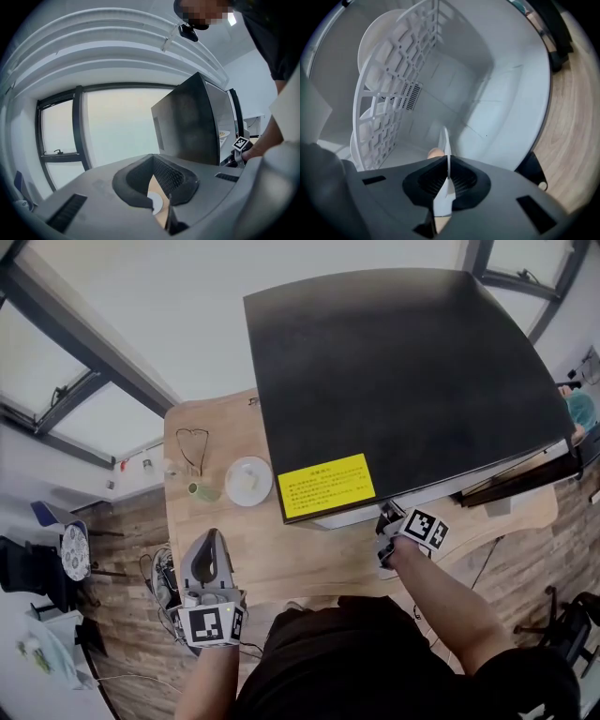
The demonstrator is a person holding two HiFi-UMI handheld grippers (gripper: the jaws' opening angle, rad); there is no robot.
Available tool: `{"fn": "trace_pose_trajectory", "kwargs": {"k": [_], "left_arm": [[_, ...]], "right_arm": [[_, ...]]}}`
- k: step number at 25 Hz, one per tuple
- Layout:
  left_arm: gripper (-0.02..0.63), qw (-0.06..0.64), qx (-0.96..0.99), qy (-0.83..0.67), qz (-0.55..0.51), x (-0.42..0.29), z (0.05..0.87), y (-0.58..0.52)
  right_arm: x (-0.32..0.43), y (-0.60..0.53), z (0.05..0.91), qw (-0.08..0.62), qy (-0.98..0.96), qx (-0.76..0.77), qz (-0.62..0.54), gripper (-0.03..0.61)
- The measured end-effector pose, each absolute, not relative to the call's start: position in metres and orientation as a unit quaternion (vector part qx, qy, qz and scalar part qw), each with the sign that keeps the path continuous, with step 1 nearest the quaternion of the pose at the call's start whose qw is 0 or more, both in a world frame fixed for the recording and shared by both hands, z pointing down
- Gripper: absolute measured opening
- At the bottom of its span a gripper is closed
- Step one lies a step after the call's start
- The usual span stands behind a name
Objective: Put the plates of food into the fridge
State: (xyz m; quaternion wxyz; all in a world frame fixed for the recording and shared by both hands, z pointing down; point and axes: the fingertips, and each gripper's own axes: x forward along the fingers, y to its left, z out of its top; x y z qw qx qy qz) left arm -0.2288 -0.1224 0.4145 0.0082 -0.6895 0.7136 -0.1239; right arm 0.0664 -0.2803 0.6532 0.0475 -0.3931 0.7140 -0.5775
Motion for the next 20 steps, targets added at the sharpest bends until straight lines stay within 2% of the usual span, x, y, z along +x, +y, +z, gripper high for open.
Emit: {"fn": "trace_pose_trajectory", "kwargs": {"k": [6,15,20], "left_arm": [[0.005,0.009,-0.682,0.721,-0.123,-0.242,0.413,-0.114],[0.005,0.016,-0.675,0.726,-0.126,-0.253,0.403,-0.105],[0.005,0.020,-0.677,0.725,-0.127,-0.251,0.402,-0.104]], "right_arm": [[0.063,-0.292,0.653,-0.054,0.743,-0.437,-0.504,0.039],[0.070,-0.296,0.669,-0.247,0.744,-0.506,-0.360,0.150],[0.066,-0.297,0.670,-0.277,0.749,-0.512,-0.317,0.169]]}}
